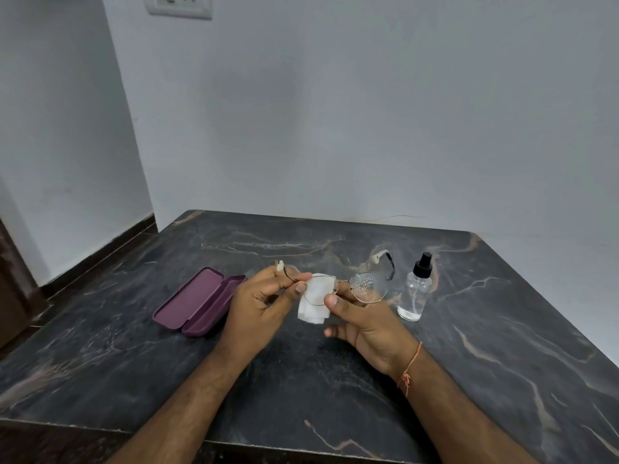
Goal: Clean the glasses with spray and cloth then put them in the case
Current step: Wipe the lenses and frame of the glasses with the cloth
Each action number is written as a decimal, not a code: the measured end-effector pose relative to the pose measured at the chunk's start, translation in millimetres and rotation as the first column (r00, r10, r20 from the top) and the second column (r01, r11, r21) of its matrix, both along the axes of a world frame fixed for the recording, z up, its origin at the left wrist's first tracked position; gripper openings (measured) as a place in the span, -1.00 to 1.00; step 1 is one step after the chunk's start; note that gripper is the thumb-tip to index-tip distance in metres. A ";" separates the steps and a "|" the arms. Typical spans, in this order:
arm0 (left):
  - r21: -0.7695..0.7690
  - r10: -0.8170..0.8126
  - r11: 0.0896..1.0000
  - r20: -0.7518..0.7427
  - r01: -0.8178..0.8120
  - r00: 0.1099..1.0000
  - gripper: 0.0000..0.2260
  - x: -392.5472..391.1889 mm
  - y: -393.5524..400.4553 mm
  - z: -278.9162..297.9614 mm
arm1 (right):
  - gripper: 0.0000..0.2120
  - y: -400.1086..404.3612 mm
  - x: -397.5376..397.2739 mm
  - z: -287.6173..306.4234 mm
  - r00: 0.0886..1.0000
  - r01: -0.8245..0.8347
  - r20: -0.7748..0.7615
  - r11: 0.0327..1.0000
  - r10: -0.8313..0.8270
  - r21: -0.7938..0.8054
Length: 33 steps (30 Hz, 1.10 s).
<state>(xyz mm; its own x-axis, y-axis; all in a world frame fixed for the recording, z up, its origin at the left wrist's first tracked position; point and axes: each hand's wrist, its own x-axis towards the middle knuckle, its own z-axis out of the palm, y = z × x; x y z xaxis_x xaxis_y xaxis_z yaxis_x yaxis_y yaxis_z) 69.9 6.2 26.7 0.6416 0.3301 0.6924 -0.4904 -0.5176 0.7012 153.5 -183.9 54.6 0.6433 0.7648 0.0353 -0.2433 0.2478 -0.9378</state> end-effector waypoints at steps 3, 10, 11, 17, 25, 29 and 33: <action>0.009 -0.006 1.000 -0.010 0.006 1.000 -0.78 0.3 0.2 0.0 | -0.56 -0.6 -0.5 -1.2 0.999 -0.053 0.012 0.998 0.053 -0.022; 0.013 0.016 1.000 -0.018 -0.016 1.000 -0.81 -1.1 -1.7 2.4 | -0.44 1.0 2.1 -5.3 0.997 -0.069 0.034 0.996 0.071 -0.061; 0.014 0.023 1.000 -0.017 -0.023 1.000 -0.81 -1.3 -2.0 3.0 | -0.38 1.7 3.0 -6.5 0.997 -0.063 0.031 0.996 0.065 -0.060; 0.041 0.070 0.997 -0.012 -0.069 0.998 -0.79 -1.2 -0.3 2.4 | -0.66 1.5 3.5 -4.8 1.000 -0.012 -0.024 1.000 0.011 -0.018; 0.073 0.127 0.989 0.023 -0.129 0.992 -0.76 -0.3 0.5 1.0 | -0.65 4.1 6.5 -3.6 0.991 0.136 0.004 0.991 -0.136 -0.010; 0.092 0.122 0.988 0.058 -0.127 0.991 -0.79 -1.7 -3.1 3.6 | -0.72 5.2 6.8 -3.2 0.982 0.189 0.007 0.982 -0.189 0.001; 0.070 0.109 0.991 0.067 -0.114 0.992 -0.82 -2.1 -5.1 4.1 | -0.76 5.7 6.2 -2.7 0.971 0.238 0.010 0.971 -0.239 0.017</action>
